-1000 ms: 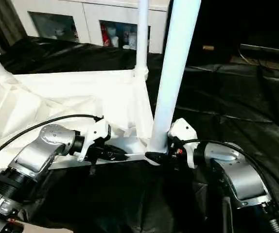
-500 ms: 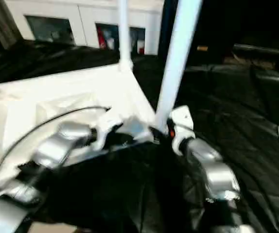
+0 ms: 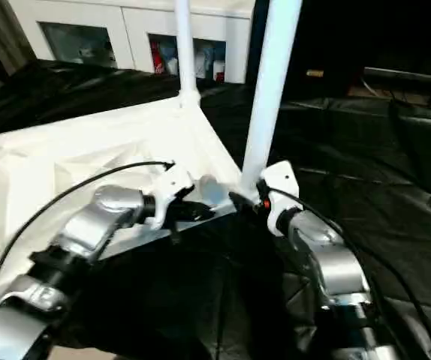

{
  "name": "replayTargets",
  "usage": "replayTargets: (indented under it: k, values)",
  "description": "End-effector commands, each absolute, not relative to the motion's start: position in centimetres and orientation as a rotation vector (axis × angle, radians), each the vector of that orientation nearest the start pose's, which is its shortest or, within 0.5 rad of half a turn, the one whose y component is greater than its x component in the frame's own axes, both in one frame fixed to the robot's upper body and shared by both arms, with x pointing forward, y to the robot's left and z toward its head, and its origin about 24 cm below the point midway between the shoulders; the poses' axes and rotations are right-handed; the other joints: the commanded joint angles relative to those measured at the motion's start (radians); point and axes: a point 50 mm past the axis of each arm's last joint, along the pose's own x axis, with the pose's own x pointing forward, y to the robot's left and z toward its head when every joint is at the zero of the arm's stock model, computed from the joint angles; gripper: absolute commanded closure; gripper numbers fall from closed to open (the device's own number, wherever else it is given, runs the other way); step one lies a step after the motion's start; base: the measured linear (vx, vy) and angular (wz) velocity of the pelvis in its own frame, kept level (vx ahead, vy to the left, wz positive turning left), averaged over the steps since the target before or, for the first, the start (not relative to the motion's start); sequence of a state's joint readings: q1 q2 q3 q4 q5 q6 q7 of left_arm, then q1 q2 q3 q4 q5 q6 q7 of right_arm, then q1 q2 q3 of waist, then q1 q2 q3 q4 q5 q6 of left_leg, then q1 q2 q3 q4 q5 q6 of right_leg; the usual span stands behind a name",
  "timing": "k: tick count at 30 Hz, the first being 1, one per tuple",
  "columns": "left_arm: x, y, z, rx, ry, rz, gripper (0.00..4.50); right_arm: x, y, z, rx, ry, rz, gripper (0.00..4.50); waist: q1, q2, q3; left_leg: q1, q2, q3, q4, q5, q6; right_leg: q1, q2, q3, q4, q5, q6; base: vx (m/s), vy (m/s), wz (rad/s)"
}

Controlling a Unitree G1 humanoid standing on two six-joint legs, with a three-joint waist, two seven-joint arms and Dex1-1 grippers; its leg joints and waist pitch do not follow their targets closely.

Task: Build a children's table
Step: Rotate leg to tighten

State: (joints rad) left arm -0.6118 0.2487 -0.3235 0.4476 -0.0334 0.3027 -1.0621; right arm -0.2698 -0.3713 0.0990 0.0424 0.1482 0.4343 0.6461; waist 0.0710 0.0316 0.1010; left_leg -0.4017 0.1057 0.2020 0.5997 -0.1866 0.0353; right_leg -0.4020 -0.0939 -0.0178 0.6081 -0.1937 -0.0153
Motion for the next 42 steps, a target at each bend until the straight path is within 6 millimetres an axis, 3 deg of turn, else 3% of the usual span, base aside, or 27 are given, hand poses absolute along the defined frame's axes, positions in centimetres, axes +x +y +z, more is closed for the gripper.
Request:
replayTargets:
  k: [1, 3, 8, 11, 20, 24, 25, 27, 28, 29, 30, 32, 34, 35, 39, 42]
  values:
    - [30.7, 6.4, 8.0, 0.292, 0.298, -1.465, 4.50, 27.6, -13.9, 6.5, -0.164, 0.309, 0.933, 0.88, 0.001, -0.011, -0.067, 0.032, 0.125, -0.060, -0.087, -0.211, 0.080, 0.035, -0.083, 0.040, -0.071, -0.124, -0.246, 0.000, 0.000, 0.00]
    - [30.3, 7.1, 7.9, 0.314, 0.318, -1.501, 4.50, 27.1, -14.7, 6.8, -0.198, 0.323, 0.995, 0.88, 0.004, -0.016, -0.066, 0.035, 0.126, -0.058, -0.088, -0.220, 0.072, 0.034, -0.081, 0.038, -0.071, -0.140, -0.249, 0.000, 0.000, 0.00]
    - [29.8, 8.1, 7.9, 0.325, 0.346, -1.563, 4.50, 26.4, -16.1, 7.3, -0.257, 0.348, 1.088, 0.88, 0.015, -0.014, -0.066, 0.036, 0.128, -0.059, -0.090, -0.227, 0.064, 0.034, -0.085, 0.039, -0.070, -0.144, -0.250, 0.000, 0.000, 0.00]
    - [29.5, 8.4, 8.0, 0.322, 0.360, -1.592, 4.50, 26.2, -16.6, 7.5, -0.264, 0.366, 1.117, 1.22, 0.015, -0.015, -0.065, 0.036, 0.128, -0.057, -0.089, -0.224, 0.065, 0.033, -0.084, 0.040, -0.069, -0.137, -0.256, 0.000, 0.000, 0.00]
    - [29.3, 8.2, 7.8, 0.307, 0.357, -1.597, 4.50, 25.6, -15.9, 7.2, -0.188, 0.367, 1.158, 1.74, 0.017, -0.017, -0.068, 0.033, 0.127, -0.058, -0.086, -0.202, 0.072, 0.035, -0.086, 0.040, -0.069, -0.132, -0.265, 0.000, 0.000, 0.00]
    - [29.9, 7.6, 7.7, 0.289, 0.354, -1.525, 4.50, 25.9, -15.1, 6.3, -0.133, 0.356, 1.065, 1.75, 0.013, -0.018, -0.065, 0.033, 0.126, -0.059, -0.090, -0.224, 0.059, 0.031, -0.084, 0.039, -0.072, -0.167, -0.259, 0.000, 0.000, 0.00]
    - [30.3, 7.2, 7.7, 0.287, 0.349, -1.483, 4.50, 26.6, -15.0, 5.9, -0.129, 0.350, 0.969, 1.75, 0.013, -0.018, -0.065, 0.033, 0.126, -0.059, -0.090, -0.224, 0.059, 0.031, -0.084, 0.039, -0.072, -0.167, -0.259, 0.000, 0.000, 0.00]
    - [31.8, 5.9, 7.8, 0.271, 0.339, -1.335, 4.50, 28.3, -14.9, 4.5, -0.073, 0.376, 0.700, 1.76, 0.004, -0.019, -0.063, 0.037, 0.119, -0.058, -0.090, -0.266, 0.021, 0.021, -0.084, 0.040, -0.081, -0.258, -0.247, 0.000, 0.000, 0.00]
    - [32.0, 5.7, 7.9, 0.271, 0.336, -1.307, 4.50, 28.7, -14.8, 4.3, -0.063, 0.374, 0.651, 1.76, -0.002, -0.022, -0.062, 0.035, 0.116, -0.064, -0.091, -0.301, -0.011, 0.022, -0.087, 0.039, -0.085, -0.325, -0.236, 0.000, 0.000, 0.00]
    - [32.0, 5.7, 7.9, 0.271, 0.336, -1.307, 4.50, 28.7, -14.8, 4.3, -0.063, 0.374, 0.651, 1.76, -0.002, -0.023, -0.061, 0.036, 0.117, -0.067, -0.093, -0.315, -0.023, 0.023, -0.089, 0.039, -0.088, -0.357, -0.223, -0.052, 0.007, -0.04]
    - [32.5, 5.0, 8.0, 0.262, 0.330, -1.257, 4.50, 29.3, -14.7, 3.8, 0.008, 0.395, 0.539, 1.76, -0.003, -0.021, -0.059, 0.041, 0.119, -0.067, -0.095, -0.338, -0.034, 0.018, -0.089, 0.041, -0.093, -0.385, -0.202, 0.000, 0.000, 0.00]
    - [33.0, 4.1, 8.2, 0.244, 0.317, -1.205, 4.50, 29.9, -14.2, 3.4, 0.050, 0.418, 0.421, 1.76, -0.012, -0.011, -0.060, 0.037, 0.118, -0.070, -0.102, -0.354, -0.046, 0.016, -0.082, 0.041, -0.091, -0.355, -0.185, 0.000, 0.000, 0.00]
    - [33.0, 3.2, 8.4, 0.250, 0.295, -1.212, 4.50, 30.1, -13.1, 3.8, 0.026, 0.383, 0.437, 1.76, -0.014, -0.011, -0.062, 0.043, 0.117, -0.068, -0.104, -0.369, -0.060, 0.013, -0.079, 0.039, -0.095, -0.337, -0.176, 0.000, 0.000, 0.00]
    - [32.9, 3.0, 8.5, 0.253, 0.290, -1.217, 4.50, 30.1, -12.7, 3.9, 0.019, 0.372, 0.448, 1.20, -0.013, -0.012, -0.062, 0.043, 0.117, -0.068, -0.105, -0.368, -0.059, 0.015, -0.080, 0.040, -0.094, -0.323, -0.176, 0.000, 0.000, 0.00]
    - [32.2, 2.5, 8.3, 0.260, 0.283, -1.278, 4.50, 30.0, -11.6, 4.9, 0.058, 0.323, 0.516, 0.85, -0.012, -0.006, -0.063, 0.037, 0.119, -0.064, -0.107, -0.330, -0.030, 0.021, -0.080, 0.041, -0.088, -0.208, -0.189, 0.000, 0.000, 0.00]
    - [31.3, 3.1, 8.1, 0.281, 0.271, -1.373, 4.50, 29.4, -11.9, 5.5, -0.016, 0.311, 0.628, 0.59, -0.011, -0.011, -0.064, 0.034, 0.121, -0.063, -0.105, -0.298, -0.004, 0.029, -0.083, 0.040, -0.085, -0.176, -0.202, 0.000, 0.000, 0.00]
